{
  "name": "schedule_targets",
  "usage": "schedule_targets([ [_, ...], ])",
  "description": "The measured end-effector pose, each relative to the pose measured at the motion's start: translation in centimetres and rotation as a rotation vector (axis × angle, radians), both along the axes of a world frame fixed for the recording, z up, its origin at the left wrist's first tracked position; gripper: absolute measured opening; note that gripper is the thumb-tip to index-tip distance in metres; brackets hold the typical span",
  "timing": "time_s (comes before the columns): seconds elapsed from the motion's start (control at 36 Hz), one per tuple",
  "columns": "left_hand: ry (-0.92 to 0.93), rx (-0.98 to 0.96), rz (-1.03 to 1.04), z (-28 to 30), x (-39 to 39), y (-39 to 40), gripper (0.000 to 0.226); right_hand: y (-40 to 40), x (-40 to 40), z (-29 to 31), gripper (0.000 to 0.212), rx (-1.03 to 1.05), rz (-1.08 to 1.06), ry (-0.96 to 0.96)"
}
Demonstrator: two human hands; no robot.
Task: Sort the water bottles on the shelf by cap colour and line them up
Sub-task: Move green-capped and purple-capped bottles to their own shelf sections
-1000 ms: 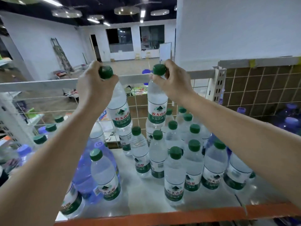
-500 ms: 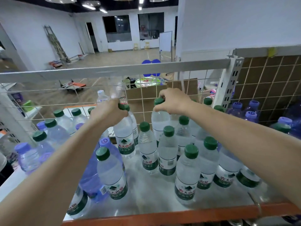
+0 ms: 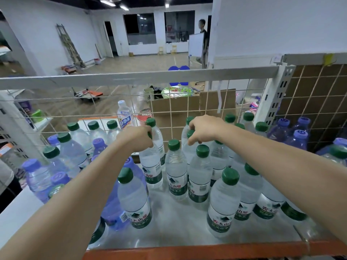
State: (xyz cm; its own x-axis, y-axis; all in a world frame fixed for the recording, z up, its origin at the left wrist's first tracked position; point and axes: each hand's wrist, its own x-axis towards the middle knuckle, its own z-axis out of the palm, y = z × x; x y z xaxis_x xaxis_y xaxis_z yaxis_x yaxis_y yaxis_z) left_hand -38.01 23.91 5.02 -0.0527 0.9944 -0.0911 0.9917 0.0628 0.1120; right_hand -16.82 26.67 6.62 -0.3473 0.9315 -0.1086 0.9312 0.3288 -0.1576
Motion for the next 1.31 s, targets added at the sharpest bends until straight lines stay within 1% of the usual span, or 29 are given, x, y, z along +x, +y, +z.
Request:
schedule_targets([
  [0.06, -0.020, -0.001, -0.003, 0.0, -0.1, -0.1, 0.019, 0.1, -0.1, 0.0, 0.037, 0.039, 0.003, -0.037],
  [0.11, -0.027, 0.007, 0.001, -0.1, -0.2, -0.2, 0.029, 0.0, -0.2, 0.0, 0.044, 0.051, -0.002, -0.053],
  [0.14, -0.032, 0.012, 0.005, -0.2, -0.2, -0.2, 0.034, 0.1, -0.3, 0.0, 0.045, 0.039, -0.001, -0.047],
  [0.22, -0.053, 0.005, 0.012, -0.2, 0.1, -0.6, 0.049, 0.0, -0.1, 0.0, 0.036, -0.007, 0.019, 0.003],
  [0.31, -0.102, 0.007, 0.024, 0.2, 0.2, -1.2, 0.057, -0.3, 0.2, 0.1, 0.046, -0.031, 0.022, 0.031],
  [0.39, -0.166, 0.040, 0.060, 0.8, -0.3, -2.1, 0.055, -0.5, 0.3, 0.1, 0.041, -0.005, 0.031, 0.033],
  [0.47, -0.246, 0.123, 0.123, 1.3, -1.0, -3.1, 0.047, -0.8, 0.2, 0.5, 0.038, 0.108, 0.036, 0.036],
  [0.53, -0.282, 0.163, 0.172, 1.8, -1.5, -3.9, 0.039, -1.2, -0.1, 0.9, 0.035, 0.182, 0.061, 0.097],
  [0.58, -0.267, 0.194, 0.212, 2.5, -1.9, -5.0, 0.032, -1.9, -0.6, 1.3, 0.030, 0.225, 0.106, 0.177],
  [0.69, -0.253, 0.214, 0.256, 3.4, -2.6, -7.5, 0.022, -3.4, -2.0, 1.9, 0.022, 0.219, 0.240, 0.292],
  [0.81, -0.222, 0.178, 0.290, 3.6, -3.2, -10.1, 0.025, -5.1, -3.7, 1.8, 0.022, 0.175, 0.353, 0.328],
  [0.94, -0.133, 0.012, 0.272, 3.3, -4.4, -12.3, 0.025, -6.7, -5.8, 1.7, 0.022, 0.144, 0.427, 0.331],
  [1.0, -0.090, -0.045, 0.261, 3.1, -5.2, -12.7, 0.029, -7.3, -6.7, 1.7, 0.024, 0.132, 0.444, 0.313],
  [1.08, -0.059, -0.127, 0.229, 2.6, -6.0, -12.9, 0.038, -7.7, -8.3, 1.1, 0.029, 0.067, 0.421, 0.317],
  [1.17, 0.003, -0.203, 0.166, 2.0, -6.5, -13.2, 0.040, -7.7, -10.0, 0.0, 0.035, -0.011, 0.367, 0.298],
  [1.25, 0.009, -0.215, 0.094, 1.4, -7.2, -13.1, 0.044, -7.6, -11.6, -0.7, 0.041, -0.067, 0.319, 0.231],
  [1.31, 0.014, -0.214, 0.040, 1.2, -7.8, -13.0, 0.044, -7.4, -12.6, -1.3, 0.041, -0.091, 0.287, 0.212],
])
